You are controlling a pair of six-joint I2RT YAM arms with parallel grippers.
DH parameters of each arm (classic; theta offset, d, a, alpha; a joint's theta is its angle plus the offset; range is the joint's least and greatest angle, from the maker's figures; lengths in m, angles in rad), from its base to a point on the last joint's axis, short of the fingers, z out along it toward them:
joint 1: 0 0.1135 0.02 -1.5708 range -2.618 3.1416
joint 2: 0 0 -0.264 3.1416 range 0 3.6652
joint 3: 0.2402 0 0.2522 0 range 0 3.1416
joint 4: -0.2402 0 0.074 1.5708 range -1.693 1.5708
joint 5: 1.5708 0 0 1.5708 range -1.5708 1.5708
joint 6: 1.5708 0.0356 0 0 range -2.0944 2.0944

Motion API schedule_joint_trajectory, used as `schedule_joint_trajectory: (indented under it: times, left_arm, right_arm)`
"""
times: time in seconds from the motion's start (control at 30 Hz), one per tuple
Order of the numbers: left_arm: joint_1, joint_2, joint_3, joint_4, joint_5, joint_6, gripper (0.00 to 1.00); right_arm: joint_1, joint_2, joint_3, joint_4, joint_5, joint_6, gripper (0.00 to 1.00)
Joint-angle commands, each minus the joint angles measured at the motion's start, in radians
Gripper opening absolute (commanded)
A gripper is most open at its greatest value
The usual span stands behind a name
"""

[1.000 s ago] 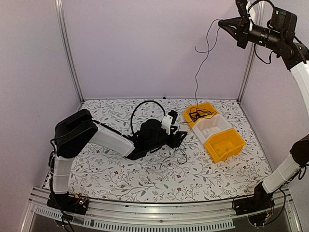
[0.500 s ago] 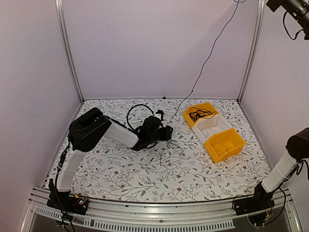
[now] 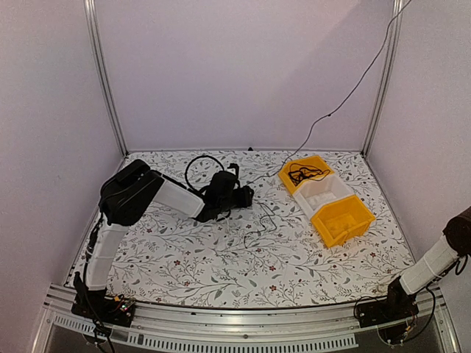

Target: Untangle the cables

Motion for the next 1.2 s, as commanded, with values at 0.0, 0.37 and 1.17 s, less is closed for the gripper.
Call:
schedule_joint_trajectory:
  times: [0.0, 0.37, 1.17]
  left_arm:
    - [0.055, -0.056, -0.089, -0.095, -0.007, -0.013, 0.55]
    - [0.142, -0.279, -0.434, 0.381, 0.284, -0.047, 0.38]
    - [-0.066, -0.539, -0.321, 0.238, 0.355, 0.296, 0.31]
  right_arm:
    - [-0.002, 0.001, -0.02, 0.085, 0.099, -0.061, 0.0]
    - [-0.002, -0.127, -0.563, -0.181, 0.126, -0.078, 0.0]
    - [-0.26, -0.05, -1.473, -0.198, -0.17, 0.05, 0.0]
